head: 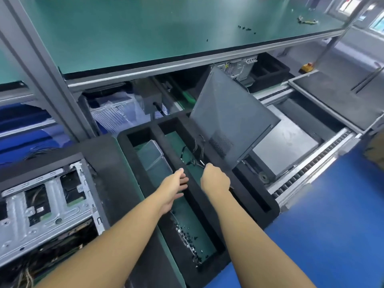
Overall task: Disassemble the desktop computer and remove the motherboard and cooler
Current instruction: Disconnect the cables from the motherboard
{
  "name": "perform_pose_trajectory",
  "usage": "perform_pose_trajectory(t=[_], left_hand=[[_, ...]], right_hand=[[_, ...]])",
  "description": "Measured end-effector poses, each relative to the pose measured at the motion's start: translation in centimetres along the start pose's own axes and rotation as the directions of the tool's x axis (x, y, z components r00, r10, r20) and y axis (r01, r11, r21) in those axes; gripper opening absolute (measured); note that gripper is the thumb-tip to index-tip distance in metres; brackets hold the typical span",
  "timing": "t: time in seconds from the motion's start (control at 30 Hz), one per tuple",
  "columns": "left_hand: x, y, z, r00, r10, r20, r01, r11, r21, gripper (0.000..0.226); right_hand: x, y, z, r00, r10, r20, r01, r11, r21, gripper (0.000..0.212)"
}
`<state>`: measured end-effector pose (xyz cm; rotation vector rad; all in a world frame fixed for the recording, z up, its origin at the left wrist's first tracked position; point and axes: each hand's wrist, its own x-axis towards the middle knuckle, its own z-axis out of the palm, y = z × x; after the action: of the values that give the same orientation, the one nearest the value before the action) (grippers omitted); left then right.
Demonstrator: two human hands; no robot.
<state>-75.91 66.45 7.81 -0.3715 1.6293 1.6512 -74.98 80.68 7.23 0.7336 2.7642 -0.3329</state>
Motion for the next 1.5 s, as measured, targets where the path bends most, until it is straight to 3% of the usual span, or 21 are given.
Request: perform_pose_trajectory(t=[0.1, 0.2, 0.3, 0.37, 0.5, 0.63, 0.7, 0.83, 0.97, 1.07, 1.17, 1.3, 1.4, 1.5], left_hand=[[0.5, -0.2, 0.1, 0.999, 0.025, -0.035, -0.025, 0.999, -0.026, 0.041], [0.3, -0.7, -0.6, 0.998, 0.029, -0.051, -0.030, 0.999, -0.012, 0.036], [0.0, -1.0, -1.4, 0.993, 0.032, -0.111, -0.033, 0.999, -0.009, 0.034], [-0.3, -1.2, -1.9, 0.989, 0.025, -0.146, -0.027, 0.999, -0.016, 0.033], [-1.4, -0.7, -2.8, 0.981, 0.051, -0.188, -0.053, 0.999, -0.005, 0.029], [-4.6, 0.3, -4.1, 0.972, 0.153, -0.180, -0.155, 0.988, 0.001, 0.024], [-7.1, 0.5, -5.3, 0.951, 0.261, -0.167, -0.255, 0.965, 0.056, 0.024], [-11.8, 0.2, -9.2, 0.875, 0.432, -0.219, -0.375, 0.890, 0.259, 0.028], [-16.1, -1.5, -14.6, 0.820, 0.490, -0.296, -0.412, 0.864, 0.291, 0.031], [-19.3, -3.8, -19.3, 0.826, 0.465, -0.319, -0.382, 0.877, 0.290, 0.031], [-22.1, -6.5, -24.1, 0.849, 0.443, -0.289, -0.307, 0.857, 0.415, 0.030], [-24.7, -9.5, -28.2, 0.839, 0.476, -0.264, -0.172, 0.693, 0.700, 0.026], [-25.9, -11.3, -28.5, 0.879, 0.438, -0.186, -0.033, 0.446, 0.895, 0.019], [-26.2, -13.3, -28.1, 0.878, 0.429, -0.214, 0.124, 0.227, 0.966, 0.024]], right_hand=[[2.9, -0.5, 0.2, 0.991, 0.006, 0.133, -0.019, 0.996, 0.093, 0.044], [3.9, -0.2, 0.7, 0.990, 0.012, 0.140, -0.007, 0.999, -0.039, 0.071], [2.7, 0.0, 1.8, 0.998, -0.059, 0.018, 0.060, 0.997, -0.048, 0.048], [1.1, -0.8, 2.2, 0.997, -0.074, 0.015, 0.074, 0.997, 0.012, 0.035], [-1.6, -3.0, 2.1, 0.995, -0.099, 0.019, 0.093, 0.975, 0.201, 0.039], [-4.8, -5.3, 0.9, 0.991, -0.128, 0.045, 0.081, 0.824, 0.561, 0.030], [-6.7, -6.9, 0.1, 0.987, -0.158, 0.034, 0.099, 0.757, 0.646, 0.029], [-11.0, -10.6, -1.0, 0.947, -0.321, -0.025, 0.255, 0.701, 0.666, 0.031], [-16.4, -14.5, -1.0, 0.890, -0.451, -0.059, 0.375, 0.654, 0.657, 0.032], [-20.3, -16.8, -0.3, 0.849, -0.525, -0.067, 0.446, 0.642, 0.623, 0.030], [-23.2, -18.4, 1.0, 0.817, -0.577, -0.005, 0.466, 0.655, 0.595, 0.029], [-25.3, -19.4, 3.6, 0.750, -0.622, 0.224, 0.496, 0.753, 0.431, 0.025], [-26.4, -19.2, 5.5, 0.720, -0.632, 0.287, 0.580, 0.775, 0.251, 0.012], [-27.3, -18.9, 7.1, 0.689, -0.603, 0.402, 0.596, 0.787, 0.159, 0.032]])
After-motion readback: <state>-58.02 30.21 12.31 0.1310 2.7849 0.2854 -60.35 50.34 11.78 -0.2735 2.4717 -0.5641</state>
